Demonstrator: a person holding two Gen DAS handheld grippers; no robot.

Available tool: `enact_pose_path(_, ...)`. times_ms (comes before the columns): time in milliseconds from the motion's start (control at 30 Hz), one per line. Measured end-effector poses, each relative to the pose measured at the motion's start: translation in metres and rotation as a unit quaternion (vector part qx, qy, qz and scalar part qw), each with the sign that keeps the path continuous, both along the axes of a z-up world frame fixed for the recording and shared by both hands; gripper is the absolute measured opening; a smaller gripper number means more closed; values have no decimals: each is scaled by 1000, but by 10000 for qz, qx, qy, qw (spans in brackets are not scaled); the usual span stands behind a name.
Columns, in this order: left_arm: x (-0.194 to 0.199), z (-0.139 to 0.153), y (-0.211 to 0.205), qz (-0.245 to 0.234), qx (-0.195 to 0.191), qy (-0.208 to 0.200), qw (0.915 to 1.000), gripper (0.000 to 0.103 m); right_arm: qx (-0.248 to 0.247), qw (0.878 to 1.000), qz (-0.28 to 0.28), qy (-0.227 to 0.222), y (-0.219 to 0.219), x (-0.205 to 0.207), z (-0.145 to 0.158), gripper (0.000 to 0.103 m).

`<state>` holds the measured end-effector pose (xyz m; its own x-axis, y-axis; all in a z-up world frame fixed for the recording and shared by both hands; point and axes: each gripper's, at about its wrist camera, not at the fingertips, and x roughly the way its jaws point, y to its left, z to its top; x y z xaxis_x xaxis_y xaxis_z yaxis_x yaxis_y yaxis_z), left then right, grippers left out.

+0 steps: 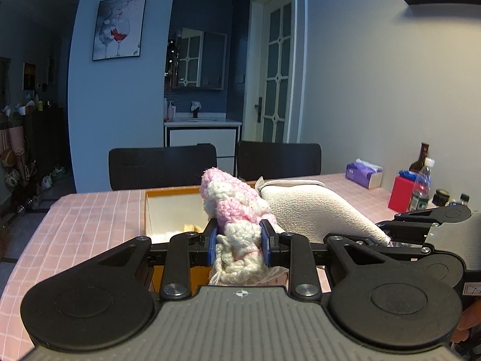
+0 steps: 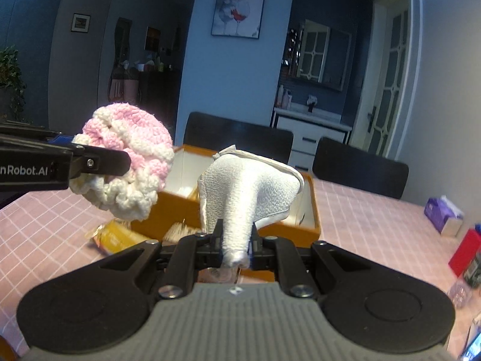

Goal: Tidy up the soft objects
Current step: 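Lift the knitted item and towel and lower both into the orange box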

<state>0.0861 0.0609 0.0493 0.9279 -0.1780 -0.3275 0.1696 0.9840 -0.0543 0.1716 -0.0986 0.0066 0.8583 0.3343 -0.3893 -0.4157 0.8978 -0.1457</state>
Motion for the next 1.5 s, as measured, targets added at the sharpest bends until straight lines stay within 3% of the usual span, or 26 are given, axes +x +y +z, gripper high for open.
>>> enact_pose_path(200, 28, 12, 9, -46, -111, 101, 9999, 32, -53, 9998, 70, -168, 6, 20, 15, 11)
enact_pose_path(400, 66, 19, 13, -206, -85, 468, 9987, 32, 55, 9999, 136, -27, 14, 61, 33, 11)
enact_pose_path(600, 109, 26, 12, -271, 168, 946, 9950, 32, 229, 9989, 95, 410, 20, 116, 43, 11)
enact_pose_path(767, 148, 26, 20, -151, 151, 1477, 9888, 32, 33, 9941, 207, 1064, 34, 159, 40, 12)
enact_pose_path(933, 183, 15, 27, -98, 202, 2103, 9774, 32, -227, 9863, 213, 1617, 43, 188, 33, 12)
enact_pose_path(1167, 221, -16, 32, -27, 357, 3028, 9524, 32, -360, 9658, 384, 2539, 51, 230, 14, 12)
enact_pose_path(1333, 234, -32, 34, -6, 518, 3368, 9402, 32, -575, 9552, 407, 2873, 54, 249, 0, 12)
enact_pose_path(1500, 250, -41, 31, 48, 652, 3518, 9338, 32, -662, 9500, 457, 3018, 59, 261, -7, 12)
